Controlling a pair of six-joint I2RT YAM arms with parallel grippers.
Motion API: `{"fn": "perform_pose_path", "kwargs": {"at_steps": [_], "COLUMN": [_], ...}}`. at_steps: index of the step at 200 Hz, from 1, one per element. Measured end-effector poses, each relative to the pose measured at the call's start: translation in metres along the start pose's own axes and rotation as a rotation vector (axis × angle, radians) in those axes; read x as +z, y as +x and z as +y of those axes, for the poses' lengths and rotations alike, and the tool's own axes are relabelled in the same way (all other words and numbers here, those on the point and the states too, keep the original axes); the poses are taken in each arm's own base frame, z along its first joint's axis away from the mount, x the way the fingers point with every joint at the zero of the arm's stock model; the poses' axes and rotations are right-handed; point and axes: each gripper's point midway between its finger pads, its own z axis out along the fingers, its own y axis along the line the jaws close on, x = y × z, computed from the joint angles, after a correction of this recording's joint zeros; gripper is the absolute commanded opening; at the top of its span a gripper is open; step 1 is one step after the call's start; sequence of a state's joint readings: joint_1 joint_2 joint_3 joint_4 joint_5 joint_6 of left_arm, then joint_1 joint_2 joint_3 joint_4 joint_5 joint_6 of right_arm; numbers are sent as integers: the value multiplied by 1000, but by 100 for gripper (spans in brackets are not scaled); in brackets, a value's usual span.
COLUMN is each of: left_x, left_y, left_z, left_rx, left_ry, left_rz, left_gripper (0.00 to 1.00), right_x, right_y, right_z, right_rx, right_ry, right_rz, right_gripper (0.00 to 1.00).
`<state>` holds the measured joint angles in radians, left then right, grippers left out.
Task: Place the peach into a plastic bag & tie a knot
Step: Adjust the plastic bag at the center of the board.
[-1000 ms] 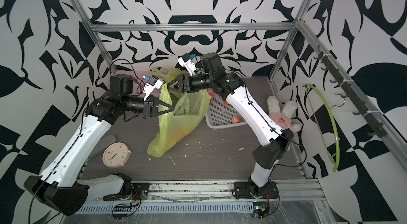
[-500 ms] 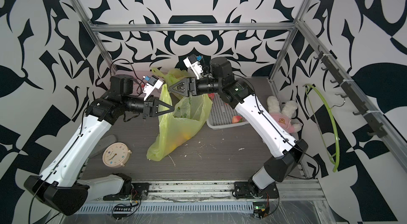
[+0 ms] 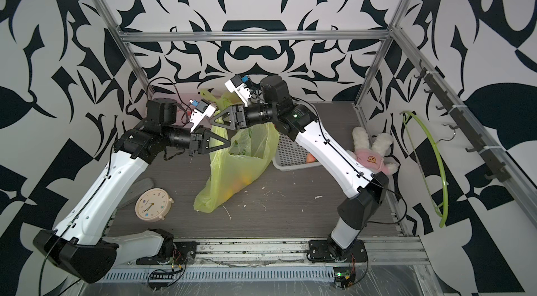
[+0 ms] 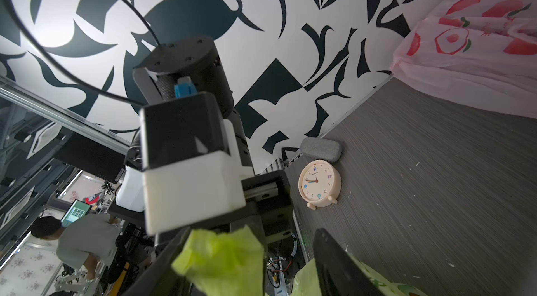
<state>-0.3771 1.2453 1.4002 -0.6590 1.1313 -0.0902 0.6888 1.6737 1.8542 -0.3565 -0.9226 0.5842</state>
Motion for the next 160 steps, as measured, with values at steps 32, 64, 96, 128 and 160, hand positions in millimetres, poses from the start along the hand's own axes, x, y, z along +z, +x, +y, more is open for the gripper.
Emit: {"fn": "perform_pose_path", "kwargs": {"at_steps": [32, 64, 96, 128, 160], "left_x": [0, -6, -28, -46, -54], "left_y": [-1, -3, 0, -10, -25], "left_z": [3, 19, 18, 10, 22], "left_rx": [3, 11, 88, 182, 218], "left_ry": [-19, -167, -352, -453, -534], "left_rz": [-3, -31, -128, -233, -296], "left_gripper": [49, 73, 80, 84, 88], "right_x": [3, 0, -3, 3, 13], "right_y": [1, -6, -15, -31, -42], "right_z": [-3, -12, -5, 29, 33], "right_rx": [14, 26, -9, -78, -93], "right_ry": [18, 115, 264, 309, 352], "right_rz": [2, -34, -87, -133, -160], "right_gripper": [3, 0, 0, 0, 0]}}
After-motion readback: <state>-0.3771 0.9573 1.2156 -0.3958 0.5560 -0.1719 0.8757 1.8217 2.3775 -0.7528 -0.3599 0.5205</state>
